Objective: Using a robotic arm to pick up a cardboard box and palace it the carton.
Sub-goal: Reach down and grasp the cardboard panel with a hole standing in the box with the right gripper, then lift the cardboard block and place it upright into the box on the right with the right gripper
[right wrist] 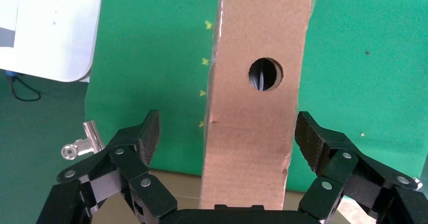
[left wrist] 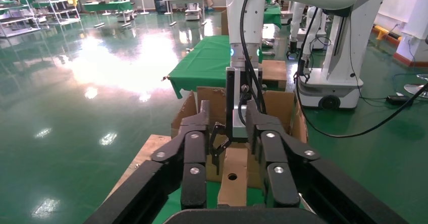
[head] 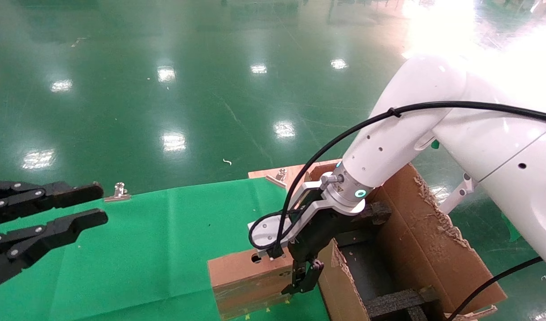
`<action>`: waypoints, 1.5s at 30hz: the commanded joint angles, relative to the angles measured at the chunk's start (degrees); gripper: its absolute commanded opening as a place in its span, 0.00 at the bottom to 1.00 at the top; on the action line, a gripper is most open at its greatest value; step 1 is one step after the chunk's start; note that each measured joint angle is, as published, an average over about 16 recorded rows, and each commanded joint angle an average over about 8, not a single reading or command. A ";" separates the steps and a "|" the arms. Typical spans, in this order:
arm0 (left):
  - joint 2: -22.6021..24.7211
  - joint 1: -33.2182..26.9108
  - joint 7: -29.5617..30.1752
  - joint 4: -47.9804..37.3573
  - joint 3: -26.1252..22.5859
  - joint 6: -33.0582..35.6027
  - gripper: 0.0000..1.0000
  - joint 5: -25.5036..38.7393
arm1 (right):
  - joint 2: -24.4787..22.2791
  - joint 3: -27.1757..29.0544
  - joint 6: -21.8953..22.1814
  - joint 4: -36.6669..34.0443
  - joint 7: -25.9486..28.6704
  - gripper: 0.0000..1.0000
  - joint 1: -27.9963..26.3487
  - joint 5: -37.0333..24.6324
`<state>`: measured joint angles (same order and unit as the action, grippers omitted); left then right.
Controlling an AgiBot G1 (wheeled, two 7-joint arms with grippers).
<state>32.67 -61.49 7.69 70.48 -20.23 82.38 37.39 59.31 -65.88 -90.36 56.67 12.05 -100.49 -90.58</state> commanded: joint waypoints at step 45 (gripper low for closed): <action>0.00 0.00 0.00 0.00 0.00 0.00 1.00 0.00 | -2.64 1.31 -0.61 -5.81 -0.30 0.00 -11.58 5.44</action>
<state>32.67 -61.49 7.68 70.49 -20.23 82.38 37.39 56.59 -65.07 -90.78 50.69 11.41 -112.26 -84.92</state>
